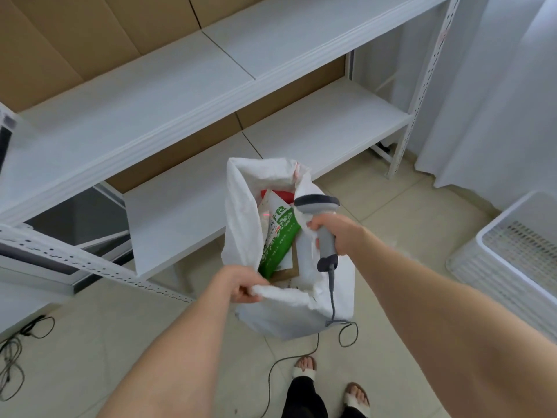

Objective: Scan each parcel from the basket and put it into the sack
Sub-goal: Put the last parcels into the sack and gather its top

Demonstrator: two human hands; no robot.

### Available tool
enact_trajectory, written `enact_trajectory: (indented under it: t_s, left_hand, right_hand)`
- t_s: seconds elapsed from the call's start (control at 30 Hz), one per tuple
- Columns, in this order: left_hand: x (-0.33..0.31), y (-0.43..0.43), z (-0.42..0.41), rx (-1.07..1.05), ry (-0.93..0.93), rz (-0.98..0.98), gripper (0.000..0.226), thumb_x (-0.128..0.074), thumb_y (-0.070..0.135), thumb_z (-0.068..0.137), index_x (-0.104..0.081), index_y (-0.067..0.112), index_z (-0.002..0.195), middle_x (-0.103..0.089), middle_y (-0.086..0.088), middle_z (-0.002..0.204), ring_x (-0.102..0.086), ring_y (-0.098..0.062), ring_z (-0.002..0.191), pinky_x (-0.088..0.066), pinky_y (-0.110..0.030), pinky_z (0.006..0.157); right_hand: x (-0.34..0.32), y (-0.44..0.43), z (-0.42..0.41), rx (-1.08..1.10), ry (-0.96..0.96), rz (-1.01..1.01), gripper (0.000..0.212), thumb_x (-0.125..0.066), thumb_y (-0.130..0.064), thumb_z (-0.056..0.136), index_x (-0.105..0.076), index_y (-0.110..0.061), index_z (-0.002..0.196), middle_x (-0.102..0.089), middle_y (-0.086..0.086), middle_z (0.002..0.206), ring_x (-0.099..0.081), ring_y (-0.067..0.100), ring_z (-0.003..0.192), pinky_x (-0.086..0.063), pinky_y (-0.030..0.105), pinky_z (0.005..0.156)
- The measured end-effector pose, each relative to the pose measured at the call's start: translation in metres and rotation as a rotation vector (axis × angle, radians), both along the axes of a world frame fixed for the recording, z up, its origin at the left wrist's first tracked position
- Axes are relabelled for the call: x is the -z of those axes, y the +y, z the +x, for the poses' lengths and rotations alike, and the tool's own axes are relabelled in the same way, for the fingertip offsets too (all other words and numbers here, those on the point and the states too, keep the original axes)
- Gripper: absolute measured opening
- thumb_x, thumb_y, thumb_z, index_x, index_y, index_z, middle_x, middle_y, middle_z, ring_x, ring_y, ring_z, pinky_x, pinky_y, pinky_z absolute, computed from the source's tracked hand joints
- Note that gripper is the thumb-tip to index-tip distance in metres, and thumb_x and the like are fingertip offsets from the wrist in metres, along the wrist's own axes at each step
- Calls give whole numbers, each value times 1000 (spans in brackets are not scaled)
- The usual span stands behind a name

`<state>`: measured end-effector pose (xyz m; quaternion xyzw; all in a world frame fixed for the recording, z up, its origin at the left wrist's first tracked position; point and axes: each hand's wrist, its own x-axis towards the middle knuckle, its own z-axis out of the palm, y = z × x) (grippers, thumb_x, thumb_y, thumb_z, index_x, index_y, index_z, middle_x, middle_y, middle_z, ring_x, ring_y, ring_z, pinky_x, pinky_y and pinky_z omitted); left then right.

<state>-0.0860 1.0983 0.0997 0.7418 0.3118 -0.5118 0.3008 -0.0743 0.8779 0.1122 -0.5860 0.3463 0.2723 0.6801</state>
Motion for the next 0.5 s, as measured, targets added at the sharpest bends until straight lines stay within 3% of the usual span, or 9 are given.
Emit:
enact_trajectory:
  t_s: [0.07,0.13,0.2,0.27,0.37,0.43,0.5]
  left_hand:
    - [-8,16,8,304,38,205,13,-47,10,96,-53,1,104,-50,-5,76,-49,-9,60,-44,-16,46]
    - [-24,24,19,585,80,372,14,-41,10,97,-51,3,91,-51,-6,72,-45,-11,57,-38,-17,53]
    - [-37,27,29,744,165,471,14,-44,14,96,-51,8,85,-52,-5,77,-43,-13,59,-37,-20,65]
    - [-48,26,34,911,241,555,15,-44,17,93,-51,12,81,-46,-4,75,-38,-16,59,-35,-24,64]
    - [-58,19,41,1013,294,591,30,-42,18,87,-35,14,58,-33,-4,62,-27,-18,52,-28,-24,55]
    - [-65,16,46,1045,355,527,43,-48,24,89,-38,15,48,-36,-2,50,-30,-15,45,-30,-23,54]
    - [-63,20,52,915,352,438,31,-60,32,90,-57,13,67,-54,-2,56,-48,-12,52,-43,-22,62]
  right_hand:
    - [-11,-6,14,114,-28,2,35,-57,-2,82,-52,-1,117,-50,13,83,-51,22,52,-47,28,50]
    - [-21,-10,23,215,-31,3,25,-54,-2,85,-47,-3,109,-49,12,78,-50,22,55,-47,31,57]
    - [-29,-12,30,235,-10,-24,28,-52,-4,86,-44,-5,112,-50,11,75,-51,23,58,-48,35,67]
    - [-38,-11,34,228,15,-13,32,-51,-4,88,-41,-5,118,-50,11,77,-51,23,62,-49,36,74]
    - [-49,-8,30,133,58,16,17,-54,-2,90,-43,-5,103,-49,12,81,-50,22,65,-50,33,69]
    - [-52,-8,29,69,76,21,13,-58,-3,88,-46,-7,92,-49,13,81,-50,21,63,-50,31,64]
    - [-50,-7,32,25,95,16,16,-60,-4,87,-48,-7,96,-50,13,83,-50,21,60,-51,29,58]
